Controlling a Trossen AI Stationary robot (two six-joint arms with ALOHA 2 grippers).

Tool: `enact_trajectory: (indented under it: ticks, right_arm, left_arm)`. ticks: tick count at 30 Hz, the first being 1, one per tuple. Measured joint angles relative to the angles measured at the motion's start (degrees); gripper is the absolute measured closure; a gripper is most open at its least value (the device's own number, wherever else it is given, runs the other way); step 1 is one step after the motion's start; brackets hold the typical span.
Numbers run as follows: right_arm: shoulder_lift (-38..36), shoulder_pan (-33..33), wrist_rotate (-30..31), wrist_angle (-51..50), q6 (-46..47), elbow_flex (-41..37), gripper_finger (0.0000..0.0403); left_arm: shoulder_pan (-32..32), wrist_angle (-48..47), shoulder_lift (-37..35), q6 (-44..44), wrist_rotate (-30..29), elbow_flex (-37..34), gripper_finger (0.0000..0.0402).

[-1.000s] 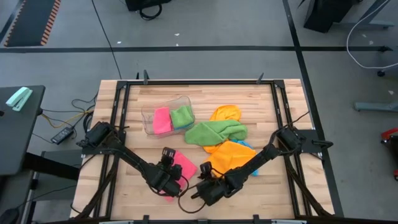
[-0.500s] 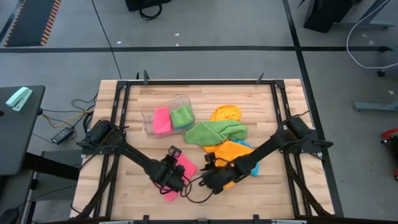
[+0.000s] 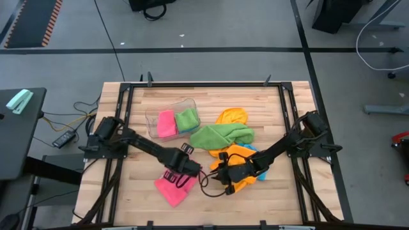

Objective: Fold microfiber towels
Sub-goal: Fold the pink microfiber towel

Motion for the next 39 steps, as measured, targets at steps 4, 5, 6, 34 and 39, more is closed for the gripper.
enact_trajectory:
  ticks: [4,5,6,34,39]
  right_arm:
    - [0.19,0.0,0.0,-0.15,1.29,-0.24,0.0286]
    - [0.19,0.02,0.0,-0.16,1.62,-0.22,0.0286]
    - [0.19,0.06,0.0,-0.22,1.93,-0.22,0.0286]
    - [0.25,0.94,0.02,-0.98,4.58,-0.17,0.0285]
    - [0.25,0.94,0.02,-0.97,4.45,-0.17,0.0285]
  left_arm:
    - [2.69,-0.32,0.0,0.42,6.25,1.54,0.0349]
    - [3.31,-0.8,0.0,0.4,7.89,2.01,0.0348]
    - [3.86,-0.77,0.0,0.25,9.05,2.58,0.0347]
    - [7.41,5.68,0.07,-2.56,14.21,4.41,0.0209]
    - [8.11,5.87,0.61,-0.04,15.57,4.43,0.0223]
